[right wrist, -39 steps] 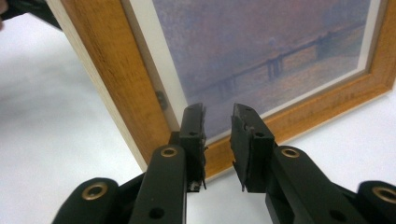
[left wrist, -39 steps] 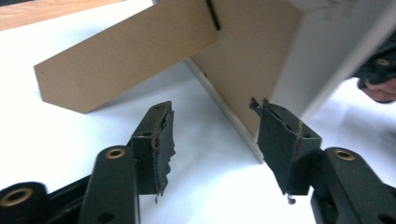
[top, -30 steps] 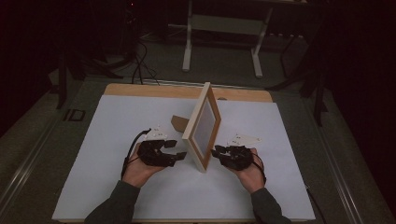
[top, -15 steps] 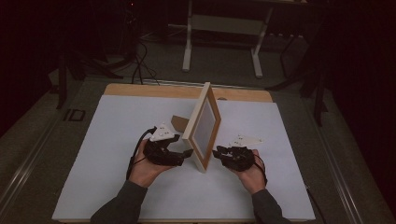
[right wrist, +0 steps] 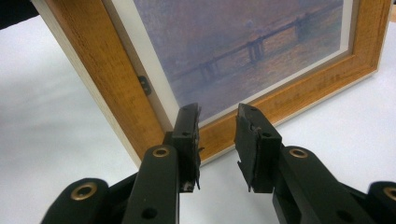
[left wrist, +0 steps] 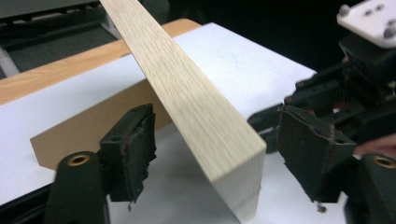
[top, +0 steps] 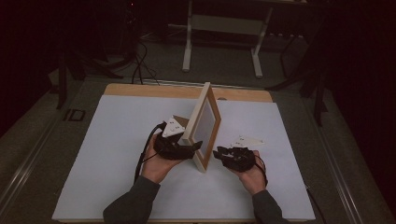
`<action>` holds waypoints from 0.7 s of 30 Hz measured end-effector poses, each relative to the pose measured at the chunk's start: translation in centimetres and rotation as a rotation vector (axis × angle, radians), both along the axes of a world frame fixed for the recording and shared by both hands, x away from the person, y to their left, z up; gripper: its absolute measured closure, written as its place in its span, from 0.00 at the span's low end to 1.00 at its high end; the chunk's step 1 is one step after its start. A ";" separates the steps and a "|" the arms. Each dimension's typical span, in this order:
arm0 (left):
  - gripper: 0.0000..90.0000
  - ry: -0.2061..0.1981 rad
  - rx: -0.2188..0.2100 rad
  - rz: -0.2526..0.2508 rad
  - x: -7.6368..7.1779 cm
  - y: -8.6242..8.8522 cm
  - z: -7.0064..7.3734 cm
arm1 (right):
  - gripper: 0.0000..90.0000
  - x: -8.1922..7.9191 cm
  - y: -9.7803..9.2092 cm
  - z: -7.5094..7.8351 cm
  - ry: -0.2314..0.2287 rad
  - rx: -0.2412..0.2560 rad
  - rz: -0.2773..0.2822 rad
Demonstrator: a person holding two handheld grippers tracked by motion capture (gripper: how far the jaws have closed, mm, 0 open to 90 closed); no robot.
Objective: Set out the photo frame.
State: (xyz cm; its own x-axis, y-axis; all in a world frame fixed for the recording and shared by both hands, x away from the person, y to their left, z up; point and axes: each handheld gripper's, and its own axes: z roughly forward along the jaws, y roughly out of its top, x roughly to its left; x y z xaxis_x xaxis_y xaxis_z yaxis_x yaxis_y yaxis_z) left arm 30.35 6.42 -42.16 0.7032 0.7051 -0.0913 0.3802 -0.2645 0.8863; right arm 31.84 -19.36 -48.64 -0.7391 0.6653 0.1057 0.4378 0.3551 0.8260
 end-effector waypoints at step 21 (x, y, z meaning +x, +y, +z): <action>0.64 0.067 -0.011 0.062 0.5 0.9 0.0 | 0.80 0.0 0.3 0.1 0.006 0.011 0.021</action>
State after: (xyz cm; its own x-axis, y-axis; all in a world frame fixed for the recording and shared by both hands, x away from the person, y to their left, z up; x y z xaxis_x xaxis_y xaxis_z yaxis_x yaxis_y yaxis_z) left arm 30.87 7.35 -42.13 0.6503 0.7458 -0.1447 0.4544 -0.2293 0.8608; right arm 31.88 -19.06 -48.50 -0.7520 0.6487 0.1171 0.4351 0.3551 0.8274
